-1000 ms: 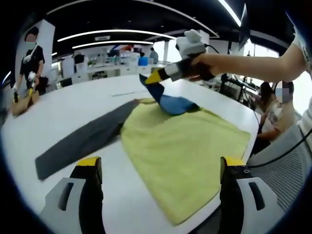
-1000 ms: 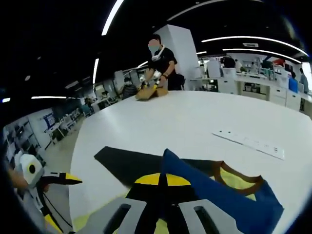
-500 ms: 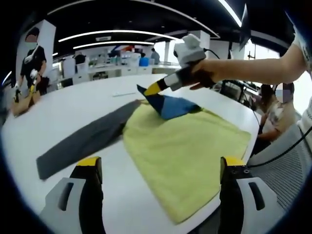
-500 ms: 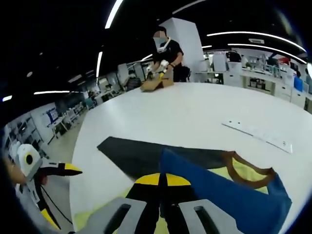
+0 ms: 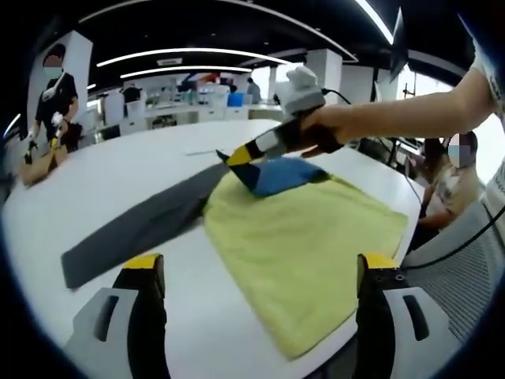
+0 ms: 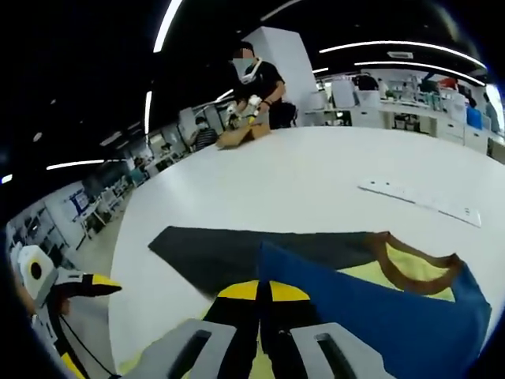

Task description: Fold the garment on the visible template until the final outline fits inside the template.

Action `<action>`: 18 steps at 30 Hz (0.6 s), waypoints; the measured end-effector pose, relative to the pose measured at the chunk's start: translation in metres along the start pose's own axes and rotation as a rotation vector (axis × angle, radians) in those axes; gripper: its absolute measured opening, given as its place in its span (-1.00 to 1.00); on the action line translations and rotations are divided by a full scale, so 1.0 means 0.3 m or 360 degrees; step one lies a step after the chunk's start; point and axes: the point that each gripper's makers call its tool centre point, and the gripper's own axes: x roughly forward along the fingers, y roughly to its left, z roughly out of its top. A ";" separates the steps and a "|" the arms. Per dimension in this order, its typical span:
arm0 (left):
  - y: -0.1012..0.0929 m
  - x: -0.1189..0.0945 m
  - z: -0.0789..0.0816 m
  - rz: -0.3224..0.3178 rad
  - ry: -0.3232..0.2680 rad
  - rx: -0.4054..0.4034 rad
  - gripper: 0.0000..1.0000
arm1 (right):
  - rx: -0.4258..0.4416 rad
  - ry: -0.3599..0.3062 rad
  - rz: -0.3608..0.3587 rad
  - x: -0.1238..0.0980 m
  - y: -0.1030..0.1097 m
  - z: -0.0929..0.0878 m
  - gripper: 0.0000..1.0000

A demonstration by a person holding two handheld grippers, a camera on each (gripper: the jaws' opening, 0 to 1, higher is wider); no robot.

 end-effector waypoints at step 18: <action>0.042 -0.005 -0.013 0.0028 0.0009 0.0001 0.98 | -0.0195 -0.0079 -0.0033 -0.111 -0.028 0.030 0.30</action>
